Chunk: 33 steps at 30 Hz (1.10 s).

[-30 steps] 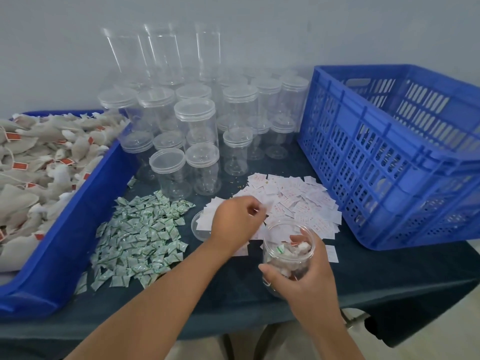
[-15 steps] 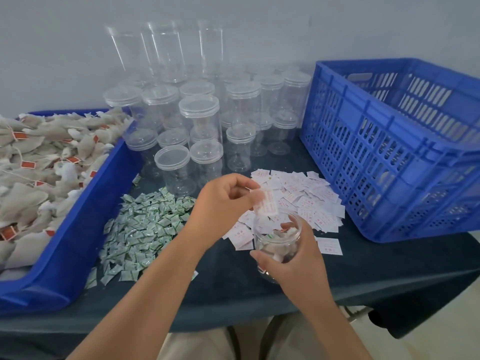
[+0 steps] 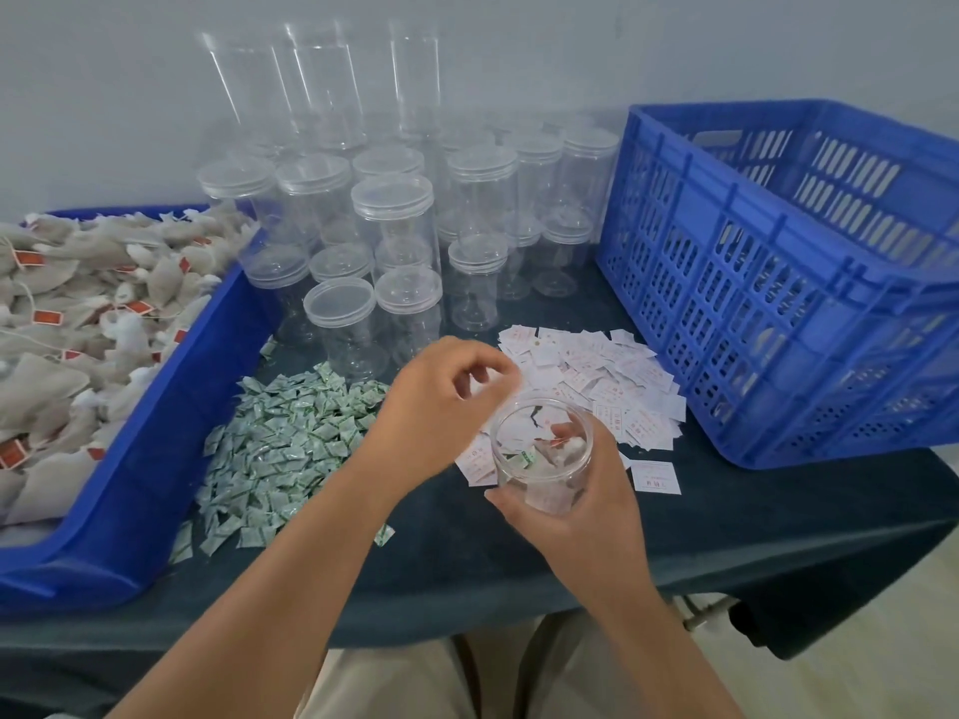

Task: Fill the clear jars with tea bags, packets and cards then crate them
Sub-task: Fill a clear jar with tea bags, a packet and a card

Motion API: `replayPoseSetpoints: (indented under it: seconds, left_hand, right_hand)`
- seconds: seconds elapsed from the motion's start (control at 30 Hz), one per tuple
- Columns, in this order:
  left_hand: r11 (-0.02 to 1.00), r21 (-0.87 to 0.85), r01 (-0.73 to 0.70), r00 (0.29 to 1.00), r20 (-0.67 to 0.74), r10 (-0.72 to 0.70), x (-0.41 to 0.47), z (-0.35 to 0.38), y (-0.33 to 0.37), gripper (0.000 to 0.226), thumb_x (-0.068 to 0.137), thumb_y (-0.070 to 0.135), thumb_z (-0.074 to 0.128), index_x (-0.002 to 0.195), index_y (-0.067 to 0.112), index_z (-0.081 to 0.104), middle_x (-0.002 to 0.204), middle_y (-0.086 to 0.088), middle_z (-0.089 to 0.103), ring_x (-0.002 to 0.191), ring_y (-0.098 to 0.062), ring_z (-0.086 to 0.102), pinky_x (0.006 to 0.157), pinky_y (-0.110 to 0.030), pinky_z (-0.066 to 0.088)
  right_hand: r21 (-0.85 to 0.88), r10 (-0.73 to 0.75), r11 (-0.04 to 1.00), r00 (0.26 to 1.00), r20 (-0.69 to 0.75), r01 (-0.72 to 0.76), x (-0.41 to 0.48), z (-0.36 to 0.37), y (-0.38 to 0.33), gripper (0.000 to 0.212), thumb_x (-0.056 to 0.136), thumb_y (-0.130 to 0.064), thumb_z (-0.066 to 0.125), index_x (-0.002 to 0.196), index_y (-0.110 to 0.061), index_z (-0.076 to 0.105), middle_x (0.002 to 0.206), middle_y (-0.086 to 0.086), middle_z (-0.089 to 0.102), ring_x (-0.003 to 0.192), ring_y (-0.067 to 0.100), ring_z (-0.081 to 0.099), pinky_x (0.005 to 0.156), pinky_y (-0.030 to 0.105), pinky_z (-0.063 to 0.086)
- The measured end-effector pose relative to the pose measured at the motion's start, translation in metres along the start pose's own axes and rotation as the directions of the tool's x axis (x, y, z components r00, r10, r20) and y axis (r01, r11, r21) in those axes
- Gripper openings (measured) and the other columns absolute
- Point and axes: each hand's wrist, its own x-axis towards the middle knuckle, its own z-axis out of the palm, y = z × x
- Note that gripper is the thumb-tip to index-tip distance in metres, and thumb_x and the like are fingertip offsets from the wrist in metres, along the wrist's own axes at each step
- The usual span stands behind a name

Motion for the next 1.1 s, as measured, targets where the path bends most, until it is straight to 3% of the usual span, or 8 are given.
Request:
replayPoseSetpoints:
  seconds: [0.07,0.17,0.23,0.47,0.6,0.77,0.93,1.1]
  left_hand:
    - [0.991,0.005,0.135,0.983,-0.125,-0.133,0.006,-0.009,-0.019,0.008,0.095,0.042,0.067,0.097,0.042,0.074,0.094,0.023,0.072,0.082,0.003,0.064,0.070,-0.010,0.045]
    - [0.802,0.563,0.201,0.945,0.106,-0.311,0.004,-0.020,-0.063,0.034,0.097,0.041,0.066,0.130,0.035,0.065,0.126,0.009,0.067,0.113,-0.013,0.063,0.093,-0.035,0.052]
    - [0.727,0.659,0.192,0.901,0.175,-0.396,-0.003,-0.017,-0.082,0.042,0.095,0.048,0.067,0.133,0.031,0.060,0.127,0.002,0.063,0.120,-0.024,0.059,0.098,-0.042,0.051]
    - [0.825,0.470,0.315,0.938,-0.020,-0.346,-0.003,-0.013,-0.091,0.064,0.080,0.045,0.085,0.137,0.028,0.059,0.107,0.007,0.068,0.102,-0.022,0.066,0.082,-0.036,0.051]
    - [0.910,0.162,0.382,0.923,-0.101,-0.370,-0.008,-0.015,-0.081,0.013,0.094,0.033,0.069,0.085,0.024,0.068,0.087,0.007,0.071,0.090,-0.022,0.070,0.077,-0.040,0.056]
    - [0.901,-0.368,0.228,0.972,0.138,-0.189,-0.034,-0.026,-0.043,0.027,0.111,0.022,0.050,0.130,0.036,0.061,0.127,0.017,0.071,0.121,-0.013,0.069,0.092,-0.031,0.060]
    - [0.993,-0.116,0.012,0.935,0.353,0.030,-0.064,-0.043,-0.014,0.054,0.095,0.063,0.060,0.146,0.059,0.043,0.146,0.027,0.050,0.141,-0.004,0.047,0.110,-0.027,0.042]
    - [0.976,0.213,-0.046,0.933,0.359,-0.035,-0.072,-0.039,0.009,0.081,0.073,0.094,0.057,0.146,0.066,0.032,0.133,0.034,0.026,0.134,0.005,0.028,0.095,-0.020,0.038]
  right_hand:
    - [0.035,0.013,0.999,1.000,0.010,-0.013,0.001,-0.001,0.000,0.093,0.058,-0.061,0.095,0.135,-0.066,0.042,0.136,-0.024,0.060,0.126,0.001,0.062,0.095,0.026,0.057]
    - [0.055,0.032,0.998,0.999,0.006,-0.032,-0.002,-0.003,0.003,0.091,0.057,-0.061,0.094,0.133,-0.067,0.043,0.135,-0.025,0.060,0.127,0.001,0.061,0.093,0.019,0.055]
    - [0.069,0.048,0.996,0.999,0.007,-0.048,-0.004,-0.003,0.006,0.093,0.056,-0.061,0.095,0.134,-0.066,0.044,0.134,-0.027,0.060,0.126,-0.001,0.062,0.091,0.014,0.055]
    - [0.049,0.060,0.997,0.998,0.024,-0.061,-0.010,0.002,0.006,0.092,0.057,-0.058,0.097,0.130,-0.071,0.042,0.134,-0.028,0.060,0.126,0.000,0.061,0.091,0.013,0.053]
    - [0.055,0.071,0.996,0.994,0.084,-0.076,-0.015,0.005,0.001,0.093,0.057,-0.058,0.098,0.132,-0.066,0.045,0.133,-0.028,0.061,0.123,0.001,0.064,0.092,0.015,0.055]
    - [-0.002,0.052,0.999,0.966,0.255,-0.053,-0.012,0.011,-0.011,0.093,0.060,-0.051,0.100,0.139,-0.051,0.050,0.134,-0.021,0.064,0.126,0.003,0.063,0.098,0.023,0.057]
    - [-0.069,0.038,0.997,0.948,0.317,-0.017,-0.008,0.017,-0.024,0.089,0.066,-0.054,0.096,0.142,-0.041,0.052,0.128,-0.016,0.069,0.118,0.009,0.068,0.095,0.039,0.060]
    - [-0.164,-0.016,0.983,0.929,0.369,0.082,-0.009,0.030,-0.035,0.073,0.072,-0.046,0.084,0.138,-0.033,0.054,0.119,-0.014,0.069,0.111,0.010,0.068,0.088,0.040,0.060]
